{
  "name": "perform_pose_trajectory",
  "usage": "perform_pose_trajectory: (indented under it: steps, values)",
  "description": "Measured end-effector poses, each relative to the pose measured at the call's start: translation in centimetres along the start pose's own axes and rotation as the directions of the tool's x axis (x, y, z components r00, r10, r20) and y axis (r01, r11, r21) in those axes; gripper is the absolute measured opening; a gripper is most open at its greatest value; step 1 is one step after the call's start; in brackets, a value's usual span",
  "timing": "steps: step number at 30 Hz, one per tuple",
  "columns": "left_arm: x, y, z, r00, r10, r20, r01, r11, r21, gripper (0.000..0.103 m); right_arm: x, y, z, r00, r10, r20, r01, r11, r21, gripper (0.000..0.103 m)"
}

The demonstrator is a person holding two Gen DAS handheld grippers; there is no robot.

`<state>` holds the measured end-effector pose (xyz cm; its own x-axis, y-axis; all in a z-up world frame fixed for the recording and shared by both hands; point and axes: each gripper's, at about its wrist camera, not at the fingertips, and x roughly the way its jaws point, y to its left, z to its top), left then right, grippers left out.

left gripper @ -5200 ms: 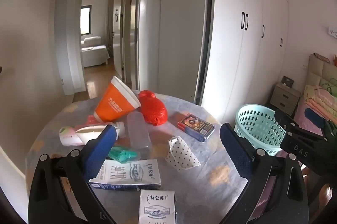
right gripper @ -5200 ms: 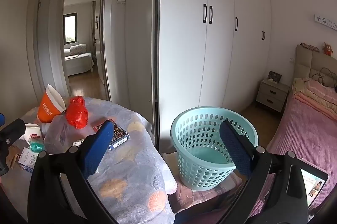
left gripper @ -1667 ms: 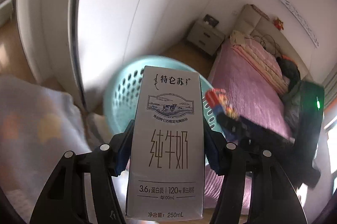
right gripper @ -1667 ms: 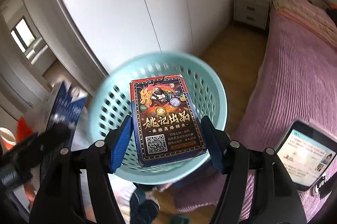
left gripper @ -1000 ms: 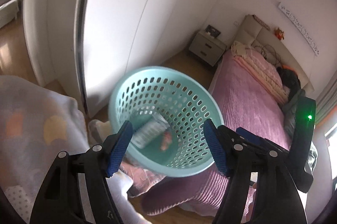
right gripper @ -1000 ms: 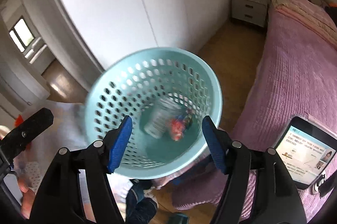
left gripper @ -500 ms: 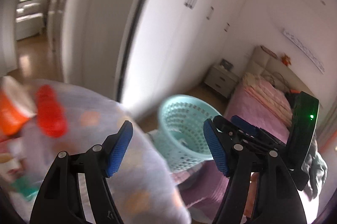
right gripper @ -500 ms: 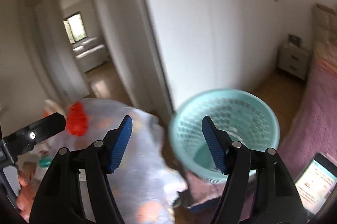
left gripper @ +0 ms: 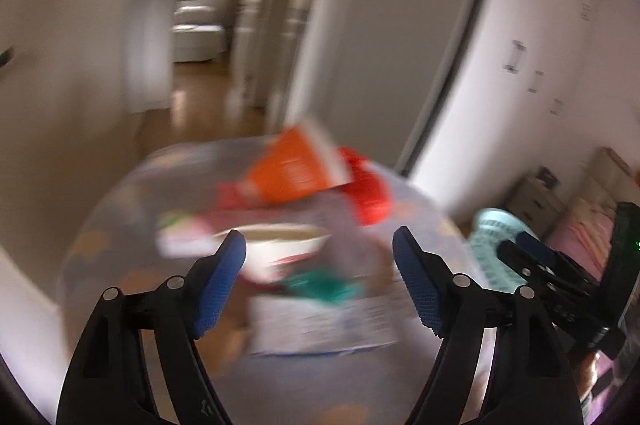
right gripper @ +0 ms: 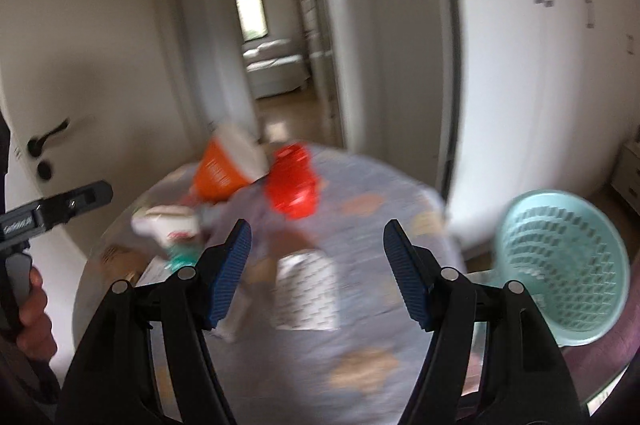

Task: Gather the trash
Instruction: 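Move both open tools back over the table, then grasp the brown paper cup with the left tool while the right tool grasps a white milk carton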

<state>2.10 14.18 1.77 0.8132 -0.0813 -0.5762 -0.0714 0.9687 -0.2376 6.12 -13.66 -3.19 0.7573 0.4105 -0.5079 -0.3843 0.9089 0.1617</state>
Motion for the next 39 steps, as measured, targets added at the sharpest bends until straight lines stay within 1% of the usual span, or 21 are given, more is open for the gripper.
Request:
perform_pose_trajectory:
  steps: [3,5,6,9,12,14,17,18,19,22,24,25,27,28,31,32,33,36,38,39]
  values:
    - [-0.2,4.3,-1.4,0.997,0.065,-0.037,-0.068,0.994,-0.085,0.074,2.6,3.3,-1.6,0.995,0.066,-0.072,-0.068,0.997,-0.022,0.065]
    - [0.0,6.3,-1.9,0.994,0.082,-0.066,-0.09,0.989,-0.121,0.074,3.7,4.2,-2.4,0.99,0.092,-0.11,-0.096,0.995,-0.031,0.065]
    - [0.3,7.4,-2.4,0.992,0.091,-0.093,-0.104,0.984,-0.148,0.074,4.4,4.8,-2.6,0.986,0.106,-0.128,-0.111,0.993,-0.034,0.065]
    - [0.7,9.1,-3.4,0.986,0.096,-0.136,-0.12,0.975,-0.187,0.074,6.4,6.2,-3.2,0.978,0.122,-0.171,-0.132,0.99,-0.048,0.065]
    - [1.0,9.7,-4.5,0.981,0.085,-0.177,-0.124,0.968,-0.22,0.074,7.8,7.2,-3.7,0.969,0.135,-0.207,-0.15,0.987,-0.062,0.065]
    - [1.7,10.0,-4.8,0.979,0.062,-0.195,-0.109,0.964,-0.24,0.074,8.7,7.4,-4.0,0.955,0.168,-0.245,-0.186,0.981,-0.053,0.065]
    - [2.7,9.6,-4.9,0.975,0.074,-0.21,-0.126,0.962,-0.243,0.074,9.2,7.6,-4.7,0.93,0.231,-0.286,-0.25,0.968,-0.031,0.065]
    - [2.9,9.7,-4.8,0.974,0.077,-0.213,-0.13,0.96,-0.247,0.074,9.2,7.7,-4.9,0.925,0.241,-0.295,-0.261,0.965,-0.03,0.065]
    - [3.1,9.8,-5.0,0.973,0.08,-0.216,-0.134,0.959,-0.249,0.074,9.2,7.8,-5.2,0.919,0.25,-0.304,-0.272,0.962,-0.034,0.065]
    - [3.7,10.1,-4.9,0.968,0.093,-0.234,-0.154,0.954,-0.258,0.074,8.4,8.5,-6.0,0.912,0.264,-0.312,-0.299,0.952,-0.066,0.065]
    - [4.0,10.3,-5.0,0.964,0.101,-0.244,-0.166,0.951,-0.262,0.074,7.8,8.8,-6.3,0.899,0.293,-0.325,-0.333,0.94,-0.074,0.065]
    - [4.2,10.3,-5.1,0.962,0.107,-0.253,-0.174,0.949,-0.262,0.074,7.4,9.1,-6.7,0.884,0.318,-0.343,-0.364,0.928,-0.08,0.065]
    - [4.6,10.4,-5.5,0.957,0.103,-0.27,-0.177,0.948,-0.265,0.074,6.8,9.5,-7.0,0.866,0.343,-0.364,-0.402,0.91,-0.099,0.065]
    - [4.8,10.4,-5.7,0.955,0.104,-0.276,-0.18,0.947,-0.265,0.074,6.3,9.8,-7.4,0.851,0.367,-0.377,-0.436,0.892,-0.116,0.065]
    - [5.1,10.3,-5.9,0.95,0.122,-0.288,-0.198,0.947,-0.251,0.074,5.6,10.6,-7.8,0.821,0.412,-0.395,-0.499,0.854,-0.146,0.066]
    - [5.4,10.4,-5.9,0.948,0.124,-0.292,-0.201,0.947,-0.251,0.074,5.5,10.8,-7.9,0.818,0.415,-0.399,-0.506,0.849,-0.154,0.068]
    - [5.4,10.5,-6.1,0.948,0.123,-0.293,-0.201,0.946,-0.255,0.074,5.5,11.0,-8.0,0.819,0.41,-0.401,-0.505,0.847,-0.165,0.069]
    - [5.5,10.9,-6.4,0.948,0.118,-0.297,-0.201,0.943,-0.267,0.072,6.0,12.0,-7.9,0.832,0.378,-0.405,-0.487,0.849,-0.208,0.07]
    - [5.1,11.1,-6.5,0.951,0.108,-0.29,-0.191,0.942,-0.275,0.069,6.4,13.0,-8.0,0.836,0.365,-0.41,-0.484,0.843,-0.235,0.071]
    - [5.1,11.4,-6.4,0.953,0.099,-0.287,-0.183,0.942,-0.282,0.064,6.5,13.4,-8.1,0.838,0.361,-0.409,-0.482,0.841,-0.246,0.072]
